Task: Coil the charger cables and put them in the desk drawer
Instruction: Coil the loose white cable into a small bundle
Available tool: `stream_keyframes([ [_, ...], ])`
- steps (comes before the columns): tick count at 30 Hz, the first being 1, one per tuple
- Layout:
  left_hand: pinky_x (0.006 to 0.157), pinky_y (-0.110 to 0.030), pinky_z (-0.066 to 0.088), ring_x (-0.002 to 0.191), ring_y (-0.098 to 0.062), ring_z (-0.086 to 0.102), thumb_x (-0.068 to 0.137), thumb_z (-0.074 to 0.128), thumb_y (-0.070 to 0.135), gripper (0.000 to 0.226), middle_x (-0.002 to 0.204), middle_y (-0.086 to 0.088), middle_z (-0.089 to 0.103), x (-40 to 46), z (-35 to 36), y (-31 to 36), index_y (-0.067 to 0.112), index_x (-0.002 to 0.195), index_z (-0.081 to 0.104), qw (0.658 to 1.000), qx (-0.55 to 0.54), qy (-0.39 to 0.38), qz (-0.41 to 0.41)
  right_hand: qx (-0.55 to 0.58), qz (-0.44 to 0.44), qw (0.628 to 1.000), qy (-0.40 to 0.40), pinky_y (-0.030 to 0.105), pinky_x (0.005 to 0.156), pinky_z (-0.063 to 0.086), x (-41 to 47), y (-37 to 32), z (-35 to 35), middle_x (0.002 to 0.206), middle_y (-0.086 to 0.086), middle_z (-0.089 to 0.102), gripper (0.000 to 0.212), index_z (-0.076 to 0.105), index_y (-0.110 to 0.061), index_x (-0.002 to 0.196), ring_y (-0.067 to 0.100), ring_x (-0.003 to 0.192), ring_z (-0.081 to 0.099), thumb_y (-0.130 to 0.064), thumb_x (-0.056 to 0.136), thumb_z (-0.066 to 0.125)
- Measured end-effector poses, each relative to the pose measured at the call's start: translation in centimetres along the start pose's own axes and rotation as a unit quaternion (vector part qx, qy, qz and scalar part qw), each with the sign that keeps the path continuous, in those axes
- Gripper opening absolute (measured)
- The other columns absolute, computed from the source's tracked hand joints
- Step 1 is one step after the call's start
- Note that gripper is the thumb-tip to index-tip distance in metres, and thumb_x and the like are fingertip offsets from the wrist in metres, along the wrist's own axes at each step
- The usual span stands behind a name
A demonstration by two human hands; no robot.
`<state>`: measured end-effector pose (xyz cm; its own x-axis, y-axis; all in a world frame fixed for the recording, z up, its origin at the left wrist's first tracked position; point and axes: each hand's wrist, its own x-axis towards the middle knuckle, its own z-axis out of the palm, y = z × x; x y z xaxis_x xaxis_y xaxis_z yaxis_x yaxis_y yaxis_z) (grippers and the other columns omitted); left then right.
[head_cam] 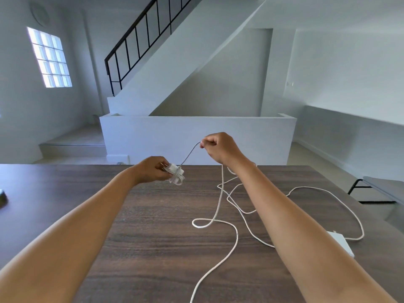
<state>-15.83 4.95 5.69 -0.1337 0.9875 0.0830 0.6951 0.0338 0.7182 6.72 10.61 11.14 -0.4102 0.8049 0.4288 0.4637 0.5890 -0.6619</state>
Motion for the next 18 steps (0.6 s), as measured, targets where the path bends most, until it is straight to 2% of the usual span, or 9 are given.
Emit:
stream_keyframes([
  [3, 0.09, -0.034, 0.054, 0.098, -0.024, 0.066, 0.082, 0.067, 0.001, 0.031, 0.106, -0.012, 0.069, -1.2, -0.3, 1.4, 0.004, 0.113, 0.061, 0.988, -0.093, -0.122, -0.019, 0.007, 0.013, 0.999, 0.039, 0.021, 0.052, 0.034, 1.1, 0.8, 0.3, 0.035, -0.016, 0.049, 0.024, 0.073, -0.012, 0.088, 0.002, 0.042, 0.043, -0.022, 0.095, 0.052],
  [6, 0.085, -0.025, 0.055, 0.097, -0.017, 0.068, 0.083, 0.065, 0.003, 0.036, 0.107, -0.01, 0.07, -1.9, -0.6, 2.7, 0.0, 0.119, 0.059, 0.952, -0.208, -0.22, -0.04, 0.011, 0.029, 0.998, 0.051, 0.016, 0.052, 0.035, 1.7, 1.9, 0.8, 0.045, -0.013, 0.047, 0.024, 0.074, -0.011, 0.09, 0.003, 0.047, 0.042, -0.022, 0.095, 0.053],
  [8, 0.079, -0.021, 0.056, 0.094, -0.016, 0.07, 0.07, 0.079, 0.015, 0.05, 0.104, -0.01, 0.071, -2.1, -1.0, 3.0, -0.003, 0.114, 0.062, 0.927, -0.29, -0.236, -0.028, 0.027, 0.044, 0.998, 0.039, 0.018, 0.053, 0.036, 1.7, 2.7, 1.4, 0.042, -0.014, 0.048, 0.023, 0.074, -0.012, 0.089, 0.004, 0.047, 0.042, -0.023, 0.094, 0.055],
  [10, 0.078, -0.021, 0.056, 0.095, -0.019, 0.07, 0.052, 0.092, 0.024, 0.061, 0.103, -0.013, 0.072, -2.2, -1.4, 3.0, -0.002, 0.103, 0.071, 0.901, -0.373, -0.222, -0.002, 0.052, 0.059, 0.997, 0.026, 0.021, 0.058, 0.037, 1.6, 3.6, 2.1, 0.035, -0.016, 0.048, 0.022, 0.074, -0.014, 0.086, 0.004, 0.044, 0.042, -0.026, 0.093, 0.057],
  [13, 0.074, -0.022, 0.057, 0.091, -0.021, 0.072, 0.041, 0.096, 0.023, 0.057, 0.097, -0.015, 0.073, -2.2, -1.6, 3.3, -0.001, 0.089, 0.076, 0.872, -0.467, -0.144, 0.025, 0.066, 0.067, 0.996, -0.001, 0.021, 0.055, 0.037, 0.9, 4.4, 3.1, 0.046, -0.014, 0.048, 0.025, 0.074, -0.015, 0.087, 0.001, 0.041, 0.043, -0.033, 0.093, 0.057],
  [15, 0.072, -0.023, 0.058, 0.087, -0.021, 0.073, 0.051, 0.091, 0.016, 0.04, 0.093, -0.015, 0.074, -1.9, -1.5, 3.7, -0.001, 0.084, 0.076, 0.848, -0.52, -0.096, 0.031, 0.056, 0.056, 0.996, -0.029, 0.018, 0.055, 0.037, 0.2, 4.3, 3.7, 0.053, -0.017, 0.047, 0.03, 0.074, -0.017, 0.092, -0.001, 0.05, 0.044, -0.039, 0.095, 0.054],
  [17, 0.074, -0.025, 0.059, 0.084, -0.021, 0.073, 0.076, 0.07, 0.008, 0.013, 0.09, -0.015, 0.074, -1.6, -1.2, 4.4, -0.002, 0.082, 0.076, 0.812, -0.581, -0.044, 0.021, 0.057, 0.045, 0.996, -0.057, 0.021, 0.061, 0.04, -0.6, 4.0, 4.5, 0.055, -0.017, 0.046, 0.035, 0.073, -0.017, 0.096, 0.001, 0.055, 0.046, -0.042, 0.097, 0.049],
  [18, 0.075, -0.025, 0.059, 0.083, -0.021, 0.073, 0.086, 0.059, 0.004, 0.018, 0.088, -0.015, 0.074, -1.4, -1.0, 4.9, -0.003, 0.083, 0.075, 0.794, -0.608, -0.014, 0.012, 0.055, 0.042, 0.995, -0.075, 0.023, 0.063, 0.042, -0.9, 3.9, 4.8, 0.054, -0.014, 0.047, 0.037, 0.072, -0.016, 0.097, 0.005, 0.055, 0.048, -0.043, 0.098, 0.047],
])
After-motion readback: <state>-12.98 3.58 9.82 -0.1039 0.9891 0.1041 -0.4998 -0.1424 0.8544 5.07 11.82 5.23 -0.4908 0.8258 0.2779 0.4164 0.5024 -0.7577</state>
